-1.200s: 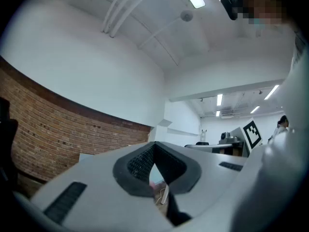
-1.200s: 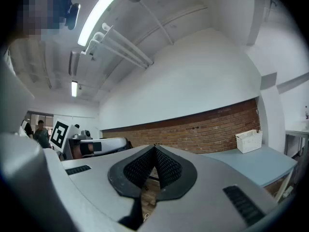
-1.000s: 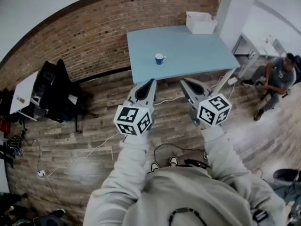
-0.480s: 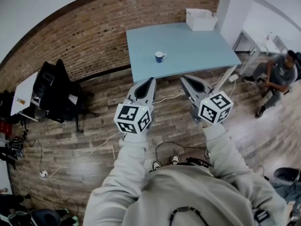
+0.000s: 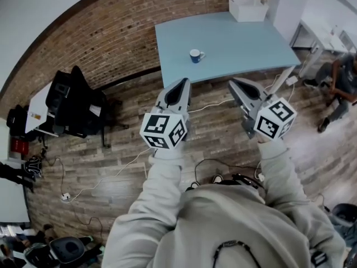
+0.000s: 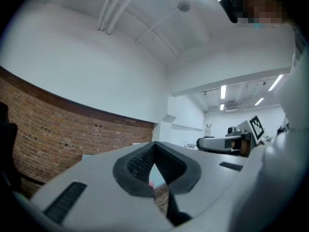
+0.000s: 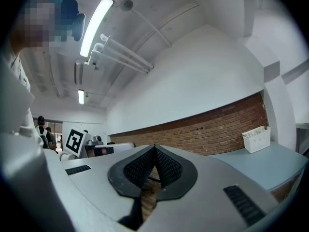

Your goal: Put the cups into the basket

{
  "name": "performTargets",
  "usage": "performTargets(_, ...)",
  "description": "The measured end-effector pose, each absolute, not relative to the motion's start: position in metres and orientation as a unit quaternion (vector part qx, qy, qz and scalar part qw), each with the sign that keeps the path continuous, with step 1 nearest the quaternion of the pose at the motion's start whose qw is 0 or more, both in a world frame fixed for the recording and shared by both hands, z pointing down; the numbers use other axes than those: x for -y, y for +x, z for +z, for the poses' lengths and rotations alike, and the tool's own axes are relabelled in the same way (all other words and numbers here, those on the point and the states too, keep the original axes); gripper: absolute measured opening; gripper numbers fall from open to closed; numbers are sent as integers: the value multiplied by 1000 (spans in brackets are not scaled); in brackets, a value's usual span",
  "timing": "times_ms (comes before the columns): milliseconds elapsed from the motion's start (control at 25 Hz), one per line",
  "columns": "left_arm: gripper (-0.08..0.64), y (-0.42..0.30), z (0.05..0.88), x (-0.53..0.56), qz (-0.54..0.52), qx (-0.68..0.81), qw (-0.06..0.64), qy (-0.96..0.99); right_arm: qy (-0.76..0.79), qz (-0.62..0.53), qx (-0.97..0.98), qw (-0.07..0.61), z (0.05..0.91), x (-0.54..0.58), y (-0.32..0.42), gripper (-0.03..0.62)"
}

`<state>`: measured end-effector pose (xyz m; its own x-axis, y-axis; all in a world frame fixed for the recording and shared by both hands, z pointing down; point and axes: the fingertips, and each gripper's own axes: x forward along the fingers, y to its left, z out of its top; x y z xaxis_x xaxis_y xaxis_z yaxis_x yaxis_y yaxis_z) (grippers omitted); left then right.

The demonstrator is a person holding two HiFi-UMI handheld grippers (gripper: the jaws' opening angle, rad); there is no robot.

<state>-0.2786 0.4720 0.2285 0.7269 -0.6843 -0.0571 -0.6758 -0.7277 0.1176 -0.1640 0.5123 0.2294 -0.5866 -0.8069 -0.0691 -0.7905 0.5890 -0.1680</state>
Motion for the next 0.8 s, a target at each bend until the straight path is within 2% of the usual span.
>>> performTargets(240, -3, -235, 223, -464, -29, 338, 22, 940, -433, -71, -896, 69, 241, -492, -140, 9)
performTargets(400, -3, -224, 226, -444, -33, 339, 35, 939, -433, -82, -895, 72, 248, -468, -119, 9)
performTargets(560, -3, -226, 242, -405, -34, 346, 51, 936, -431, -92, -895, 68, 265, -435, -115, 8)
performTargets(800, -3, -208, 248, -326, -42, 335, 32, 941, -436, -96, -893, 45, 287, -362, -110, 9)
